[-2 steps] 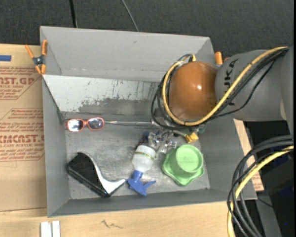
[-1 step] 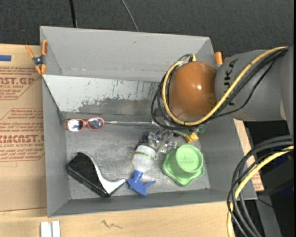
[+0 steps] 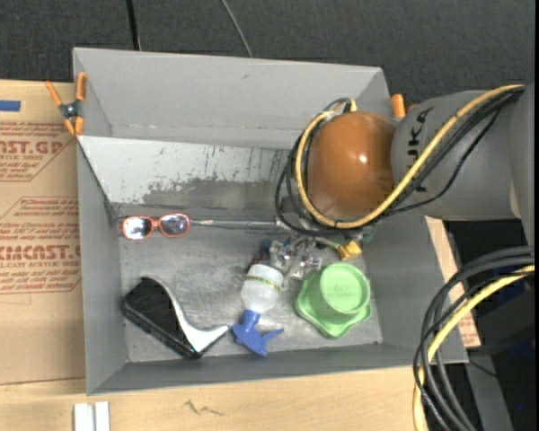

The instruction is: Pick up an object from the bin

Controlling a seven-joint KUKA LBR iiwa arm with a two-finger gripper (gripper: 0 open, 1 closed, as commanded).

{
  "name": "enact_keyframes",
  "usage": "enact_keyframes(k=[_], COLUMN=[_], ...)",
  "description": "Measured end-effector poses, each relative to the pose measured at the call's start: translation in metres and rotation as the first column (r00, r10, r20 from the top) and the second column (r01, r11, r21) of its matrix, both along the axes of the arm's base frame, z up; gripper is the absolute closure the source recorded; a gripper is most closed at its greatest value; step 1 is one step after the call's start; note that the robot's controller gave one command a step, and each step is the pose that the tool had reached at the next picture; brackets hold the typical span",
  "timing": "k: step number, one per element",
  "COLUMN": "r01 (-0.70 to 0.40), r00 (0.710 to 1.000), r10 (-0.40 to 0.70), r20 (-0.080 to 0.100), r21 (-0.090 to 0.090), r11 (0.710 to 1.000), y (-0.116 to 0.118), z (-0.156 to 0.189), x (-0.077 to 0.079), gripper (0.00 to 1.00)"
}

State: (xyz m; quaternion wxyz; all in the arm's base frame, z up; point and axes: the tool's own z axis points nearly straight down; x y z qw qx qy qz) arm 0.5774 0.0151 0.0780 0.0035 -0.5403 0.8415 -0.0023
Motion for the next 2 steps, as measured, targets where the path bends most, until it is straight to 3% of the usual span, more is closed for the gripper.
enact_keyframes(k=[2], r01=[0.000], r00=[1.000], r10=[0.000], r20=[0.000], r21=[0.000], r11=[1.000], y=[0.0000], z=[0.0000], x=[0.0000], gripper=[1.00])
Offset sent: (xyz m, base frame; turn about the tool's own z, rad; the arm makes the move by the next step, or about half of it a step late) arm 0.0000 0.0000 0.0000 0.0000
